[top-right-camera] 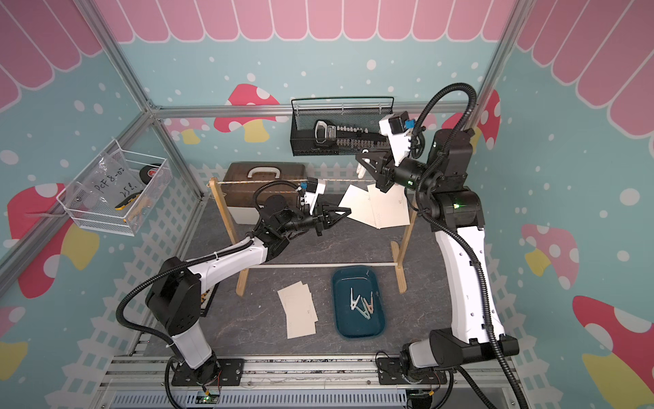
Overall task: Remove the postcards from the strings
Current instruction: Remove the clamp from the clothesline, then place the clamp in the storage box, then place the postcard on the postcard.
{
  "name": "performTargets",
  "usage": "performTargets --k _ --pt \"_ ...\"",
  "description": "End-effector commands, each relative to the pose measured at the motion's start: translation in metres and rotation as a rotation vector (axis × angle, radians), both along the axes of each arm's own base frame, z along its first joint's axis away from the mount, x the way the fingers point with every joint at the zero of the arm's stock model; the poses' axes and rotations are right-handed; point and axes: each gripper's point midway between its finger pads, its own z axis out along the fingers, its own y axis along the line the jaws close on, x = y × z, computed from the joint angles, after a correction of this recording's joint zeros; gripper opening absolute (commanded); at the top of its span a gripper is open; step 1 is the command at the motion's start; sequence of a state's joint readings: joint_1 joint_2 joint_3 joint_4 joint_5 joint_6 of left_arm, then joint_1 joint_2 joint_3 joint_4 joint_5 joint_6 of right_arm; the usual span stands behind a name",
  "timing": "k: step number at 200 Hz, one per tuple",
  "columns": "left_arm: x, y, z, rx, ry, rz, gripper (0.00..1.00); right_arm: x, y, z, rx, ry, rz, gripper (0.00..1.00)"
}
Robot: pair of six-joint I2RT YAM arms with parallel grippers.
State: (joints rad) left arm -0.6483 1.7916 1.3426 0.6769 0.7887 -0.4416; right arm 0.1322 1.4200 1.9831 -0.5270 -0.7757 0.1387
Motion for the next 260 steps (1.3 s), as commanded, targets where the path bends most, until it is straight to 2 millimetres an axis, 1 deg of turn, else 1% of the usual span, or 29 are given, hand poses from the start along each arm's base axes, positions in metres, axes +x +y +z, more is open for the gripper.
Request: performTargets --k 1,19,30,50,63,74,85,107,114,145,158,169,185,196,207,228,246,260 --pt "-0.004 0.009 0.008 0.0 0.0 0.018 0.0 -0.004 -0.013 0.024 0.061 -0.04 -0.1 0.0" --pt "-0.006 0.011 0.006 0.018 0.019 0.019 0.0 -0.017 -0.014 0.032 0.079 -0.044 -0.096 0.0" --pt "-0.01 0.014 0.005 0.037 0.032 0.02 0.0 -0.03 -0.013 0.034 0.088 -0.039 -0.076 0.0" --pt "-0.018 0.023 -0.001 0.089 0.056 0.049 0.0 -0.054 -0.018 0.031 0.101 -0.028 -0.09 0.0" --pt "-0.023 0.032 -0.006 0.139 0.086 0.079 0.0 -0.075 -0.019 0.027 0.124 -0.02 -0.074 0.0" --pt "-0.031 0.04 -0.01 0.179 0.109 0.092 0.0 -0.09 -0.019 0.019 0.148 -0.001 -0.061 0.0" --pt "-0.038 0.051 -0.017 0.227 0.143 0.117 0.0 -0.104 -0.021 0.01 0.168 0.025 -0.056 0.0" --pt "-0.055 0.074 -0.036 0.332 0.196 0.167 0.0 -0.124 -0.021 -0.02 0.184 0.1 -0.036 0.0" --pt "-0.059 0.083 -0.046 0.378 0.22 0.189 0.0 -0.129 -0.021 -0.029 0.192 0.127 -0.032 0.0" --pt "-0.082 0.123 -0.081 0.548 0.334 0.262 0.0 -0.139 -0.019 -0.081 0.24 0.255 -0.014 0.0" --pt "-0.093 0.136 -0.094 0.596 0.402 0.27 0.0 -0.138 -0.019 -0.109 0.255 0.304 -0.027 0.0" --pt "-0.103 0.145 -0.109 0.644 0.475 0.272 0.0 -0.134 -0.02 -0.139 0.244 0.351 -0.052 0.0" --pt "-0.119 0.154 -0.131 0.718 0.579 0.244 0.0 -0.128 -0.021 -0.189 0.205 0.447 -0.096 0.0" --pt "-0.128 0.159 -0.147 0.762 0.647 0.229 0.0 -0.126 -0.017 -0.223 0.18 0.518 -0.106 0.0" --pt "-0.137 0.165 -0.165 0.808 0.71 0.218 0.0 -0.127 -0.012 -0.252 0.157 0.574 -0.115 0.0" --pt "-0.15 0.173 -0.191 0.863 0.813 0.202 0.0 -0.132 0.002 -0.297 0.109 0.637 -0.127 0.0" --pt "-0.158 0.168 -0.199 0.851 0.872 0.156 0.0 -0.133 0.01 -0.334 0.061 0.692 -0.145 0.0" --pt "-0.155 0.17 -0.207 0.865 0.898 0.176 0.0 -0.134 0.014 -0.359 0.015 0.732 -0.162 0.0"
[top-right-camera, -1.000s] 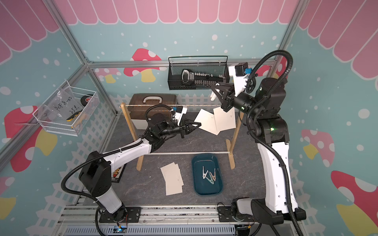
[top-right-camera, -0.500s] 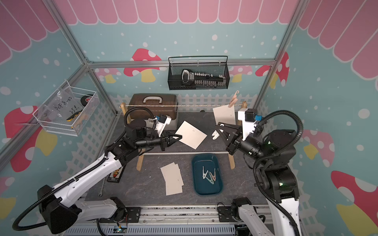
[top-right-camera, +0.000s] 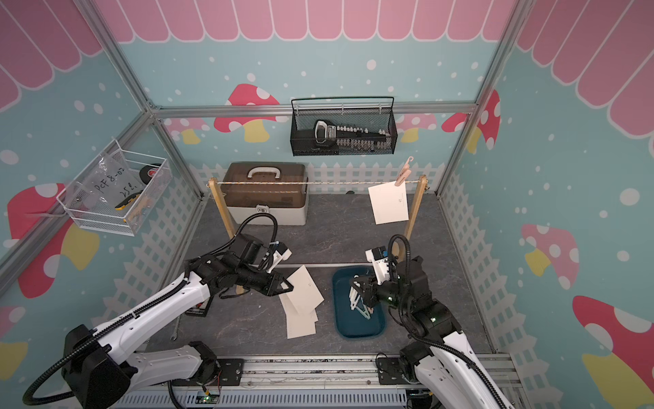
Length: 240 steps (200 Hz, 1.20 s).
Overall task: Remove the postcards from the strings
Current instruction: Place the postcard on the postcard.
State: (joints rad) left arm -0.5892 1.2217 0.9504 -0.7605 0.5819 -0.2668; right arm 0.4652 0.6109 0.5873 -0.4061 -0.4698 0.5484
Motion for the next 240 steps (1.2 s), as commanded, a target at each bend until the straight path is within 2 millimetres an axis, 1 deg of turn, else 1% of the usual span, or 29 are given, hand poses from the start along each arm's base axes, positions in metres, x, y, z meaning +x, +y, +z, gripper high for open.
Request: performTargets --k 1,21,36,51,66,87,113,146,174,201,215,227,240 --pt "-0.01 0.004 -0.012 0.019 0.094 0.014 0.0 0.012 -0.001 -0.022 -0.049 0.003 -0.08 0.0" --pt "-0.007 0.007 -0.03 0.077 0.139 0.035 0.0 0.014 -0.003 -0.049 -0.126 0.042 -0.102 0.0" --pt "-0.011 0.003 -0.039 0.081 0.193 0.01 0.0 0.015 -0.004 -0.064 -0.162 0.062 -0.112 0.0" --pt "-0.014 -0.001 -0.043 0.089 0.198 -0.007 0.0 0.016 -0.005 -0.078 -0.191 0.084 -0.114 0.0" --pt "-0.011 0.002 -0.055 0.123 0.204 0.012 0.0 0.017 -0.007 -0.093 -0.216 0.112 -0.125 0.0" --pt "-0.011 0.006 -0.074 0.18 0.242 0.02 0.0 0.019 -0.01 -0.104 -0.245 0.135 -0.142 0.0" --pt "-0.001 0.017 -0.094 0.284 0.229 0.052 0.0 0.024 -0.019 -0.115 -0.295 0.148 -0.189 0.0" --pt "0.006 0.018 -0.108 0.337 0.238 0.052 0.19 0.027 -0.022 -0.128 -0.339 0.182 -0.208 0.0" --pt "0.018 0.023 -0.117 0.396 0.212 0.067 0.35 0.031 -0.02 -0.133 -0.347 0.196 -0.215 0.0" --pt "0.026 0.026 -0.122 0.434 0.196 0.081 0.42 0.036 -0.015 -0.132 -0.328 0.194 -0.211 0.0" --pt "0.032 0.033 -0.123 0.478 0.172 0.105 0.5 0.038 -0.012 -0.131 -0.321 0.194 -0.209 0.0" --pt "0.038 0.039 -0.121 0.515 0.14 0.129 0.54 0.041 -0.01 -0.131 -0.315 0.191 -0.211 0.0" --pt "0.043 0.041 -0.116 0.525 0.113 0.143 0.56 0.043 -0.009 -0.131 -0.308 0.188 -0.214 0.0"
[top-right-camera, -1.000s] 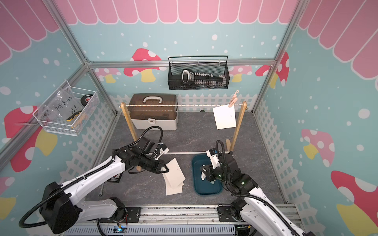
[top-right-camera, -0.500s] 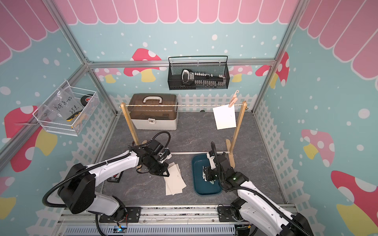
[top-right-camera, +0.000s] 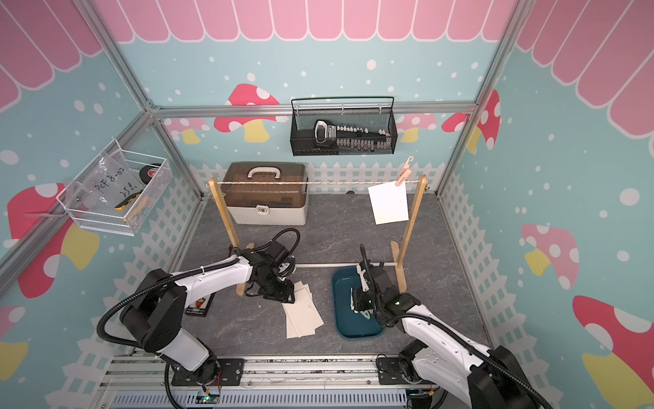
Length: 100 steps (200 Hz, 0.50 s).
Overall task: Remove the postcards from the strings
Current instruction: Place the postcard on the postcard.
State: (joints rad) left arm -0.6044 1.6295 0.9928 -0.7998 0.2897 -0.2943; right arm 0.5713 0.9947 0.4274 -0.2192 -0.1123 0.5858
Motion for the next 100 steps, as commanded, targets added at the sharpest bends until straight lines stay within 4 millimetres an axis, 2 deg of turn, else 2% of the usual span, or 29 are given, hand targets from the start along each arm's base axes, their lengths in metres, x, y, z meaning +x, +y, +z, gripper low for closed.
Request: performTargets --k 1,21,46,72,84,100 --pt "0.016 0.011 0.008 0.077 -0.08 0.013 0.57 0.011 0.008 0.009 0.039 -0.035 -0.016 0.0" --pt "0.022 0.009 0.02 0.057 -0.128 0.023 0.59 0.014 0.012 0.008 0.049 -0.038 -0.011 0.0" --pt "0.031 -0.004 0.046 -0.051 -0.225 0.027 0.74 0.018 0.015 0.008 0.04 -0.031 0.0 0.08" --pt "0.04 -0.028 0.095 -0.263 -0.362 0.042 0.77 0.02 0.02 0.015 0.046 -0.033 0.023 0.32" --pt "0.045 -0.037 0.122 -0.357 -0.454 0.046 0.77 0.02 0.022 0.023 0.049 -0.033 0.033 0.39" --pt "0.049 -0.048 0.159 -0.467 -0.596 0.028 0.77 0.019 0.026 0.043 0.066 -0.048 0.057 0.46"
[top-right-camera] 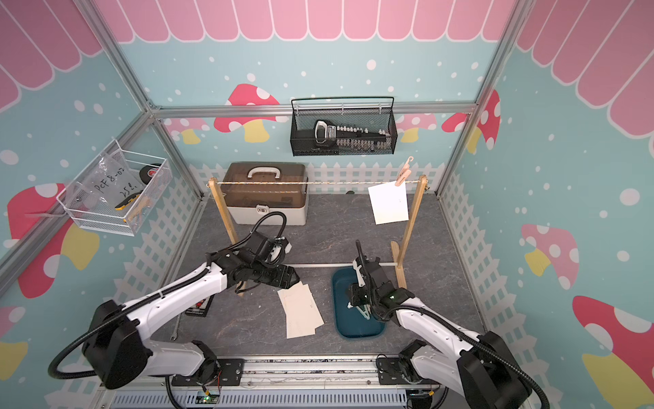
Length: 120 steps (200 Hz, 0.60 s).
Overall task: Remove the postcards from the strings
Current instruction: Place the postcard on the postcard.
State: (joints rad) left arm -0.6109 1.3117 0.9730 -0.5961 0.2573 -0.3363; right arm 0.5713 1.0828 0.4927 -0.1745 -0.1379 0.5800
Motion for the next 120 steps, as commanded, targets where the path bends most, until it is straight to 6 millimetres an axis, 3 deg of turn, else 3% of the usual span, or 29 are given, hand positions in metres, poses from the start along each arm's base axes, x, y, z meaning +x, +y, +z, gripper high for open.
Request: performTargets --k 1,38,58,93,120 --pt "0.01 -0.025 0.054 -0.196 -0.201 -0.032 0.77 0.003 0.011 0.034 0.043 -0.039 0.036 0.47" --pt "0.015 -0.049 0.133 -0.419 -0.518 -0.073 0.77 -0.006 0.019 0.116 0.109 -0.187 0.156 0.57" --pt "0.018 -0.063 0.168 -0.496 -0.649 -0.098 0.77 -0.015 0.01 0.16 0.072 -0.274 0.199 0.61" --pt "0.026 -0.1 0.208 -0.616 -0.784 -0.162 0.77 -0.027 -0.011 0.245 -0.011 -0.497 0.261 0.59" --pt "0.03 -0.133 0.226 -0.695 -0.843 -0.215 0.77 -0.017 -0.027 0.289 -0.097 -0.609 0.257 0.6"
